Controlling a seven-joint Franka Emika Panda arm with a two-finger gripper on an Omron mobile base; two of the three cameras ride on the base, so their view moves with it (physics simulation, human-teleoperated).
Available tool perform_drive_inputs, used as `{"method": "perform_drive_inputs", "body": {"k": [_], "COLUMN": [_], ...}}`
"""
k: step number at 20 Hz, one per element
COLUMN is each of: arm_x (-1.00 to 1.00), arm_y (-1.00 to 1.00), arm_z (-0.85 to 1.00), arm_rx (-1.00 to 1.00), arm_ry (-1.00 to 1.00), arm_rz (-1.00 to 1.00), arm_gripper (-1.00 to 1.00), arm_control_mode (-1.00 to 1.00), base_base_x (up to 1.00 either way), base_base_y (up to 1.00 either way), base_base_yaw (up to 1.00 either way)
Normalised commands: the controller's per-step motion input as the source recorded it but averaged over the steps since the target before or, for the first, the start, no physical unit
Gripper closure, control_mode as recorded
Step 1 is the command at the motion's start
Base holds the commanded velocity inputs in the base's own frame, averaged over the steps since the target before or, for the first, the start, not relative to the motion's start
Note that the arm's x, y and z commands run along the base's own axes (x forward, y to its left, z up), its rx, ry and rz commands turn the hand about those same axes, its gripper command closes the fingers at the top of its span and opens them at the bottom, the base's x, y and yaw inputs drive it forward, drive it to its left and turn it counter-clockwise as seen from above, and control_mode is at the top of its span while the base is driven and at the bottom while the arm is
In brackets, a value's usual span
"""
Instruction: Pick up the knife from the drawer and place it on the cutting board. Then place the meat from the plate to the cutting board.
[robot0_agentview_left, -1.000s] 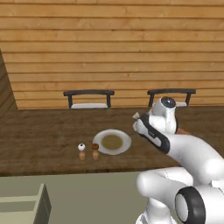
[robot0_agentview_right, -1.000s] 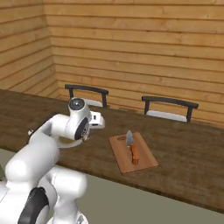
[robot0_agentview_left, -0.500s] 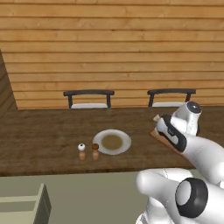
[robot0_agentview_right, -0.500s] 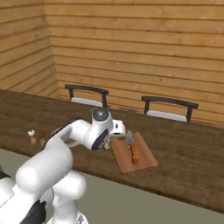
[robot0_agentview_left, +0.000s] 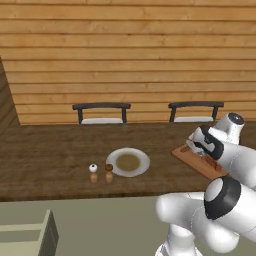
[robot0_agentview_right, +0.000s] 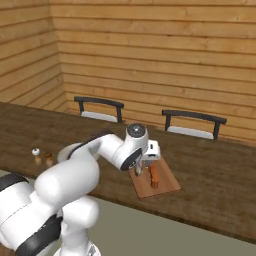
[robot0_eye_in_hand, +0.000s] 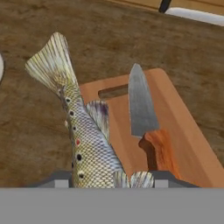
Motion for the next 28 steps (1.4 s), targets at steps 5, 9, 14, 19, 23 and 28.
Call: {"method": "perform_drive_inputs", "body": {"k": [5,9,14,19,23,28], "arm_x": [0.1,0.23,0.33,0.37,0.34,0.03], "arm_y": [0.0,0.0,-0.1,-0.28,-0.27,-0.16], "arm_z": [-0.44,-0.43,-0.18,-0.19,-0.1,0.31], "arm_rx": [-0.05,-0.06,0.0,0.0,0.0,0.01], "arm_ry": [0.0,0.0,0.0,0.0,0.0,0.0], "arm_rz": [0.0,0.0,0.0,0.0,0.0,0.0], "arm_gripper": [1.0,1.0,1.0,1.0,-1.0,-1.0], "arm_control_mode": [-1.0,-1.0,-1.0,-1.0,-1.0,-1.0], "base_base_x": [0.0,0.0,0.0,0.0,0.0,0.0], "base_base_y": [0.0,0.0,0.0,0.0,0.0,0.0], "base_base_yaw": [0.0,0.0,0.0,0.0,0.0,0.0]}}
